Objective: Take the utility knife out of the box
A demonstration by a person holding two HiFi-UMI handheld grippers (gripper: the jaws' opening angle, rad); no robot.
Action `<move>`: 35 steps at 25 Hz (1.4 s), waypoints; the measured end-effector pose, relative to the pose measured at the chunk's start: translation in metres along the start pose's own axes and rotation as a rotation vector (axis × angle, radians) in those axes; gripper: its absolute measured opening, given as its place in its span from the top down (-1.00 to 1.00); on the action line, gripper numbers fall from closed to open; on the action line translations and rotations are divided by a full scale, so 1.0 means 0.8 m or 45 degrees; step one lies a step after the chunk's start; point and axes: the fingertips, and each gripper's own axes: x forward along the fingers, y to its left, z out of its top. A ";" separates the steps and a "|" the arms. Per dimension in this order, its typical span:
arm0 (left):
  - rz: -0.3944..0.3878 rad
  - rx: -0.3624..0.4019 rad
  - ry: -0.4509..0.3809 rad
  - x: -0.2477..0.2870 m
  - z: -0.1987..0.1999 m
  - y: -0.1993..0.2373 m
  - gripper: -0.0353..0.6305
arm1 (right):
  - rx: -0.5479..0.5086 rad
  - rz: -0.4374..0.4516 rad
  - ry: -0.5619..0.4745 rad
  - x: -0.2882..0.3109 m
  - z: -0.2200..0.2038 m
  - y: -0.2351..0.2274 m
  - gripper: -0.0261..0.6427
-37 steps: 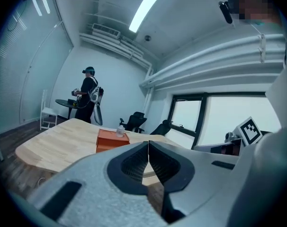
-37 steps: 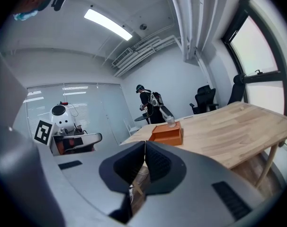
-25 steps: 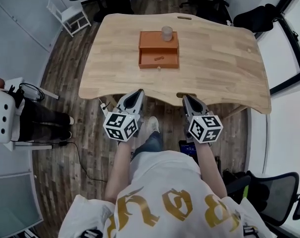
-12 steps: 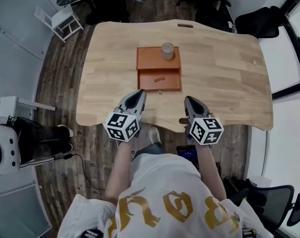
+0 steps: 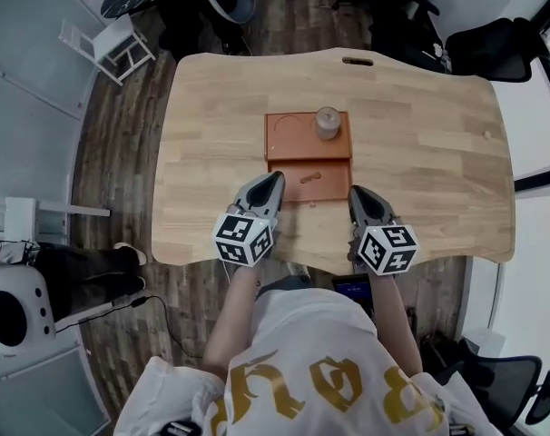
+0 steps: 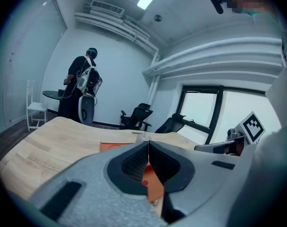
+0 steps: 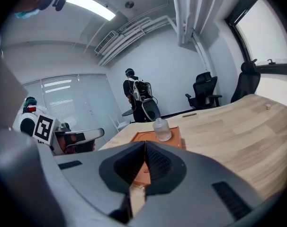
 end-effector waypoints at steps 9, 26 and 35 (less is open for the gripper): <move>-0.069 -0.001 0.026 0.043 0.005 -0.003 0.86 | 0.010 -0.009 -0.006 0.011 0.016 -0.019 0.89; -0.014 0.095 0.078 0.083 0.007 0.011 0.86 | -0.010 0.041 0.061 0.048 0.034 -0.043 0.89; -0.034 0.132 0.173 0.095 -0.020 0.016 0.86 | 0.002 0.056 0.087 0.063 0.028 -0.049 0.89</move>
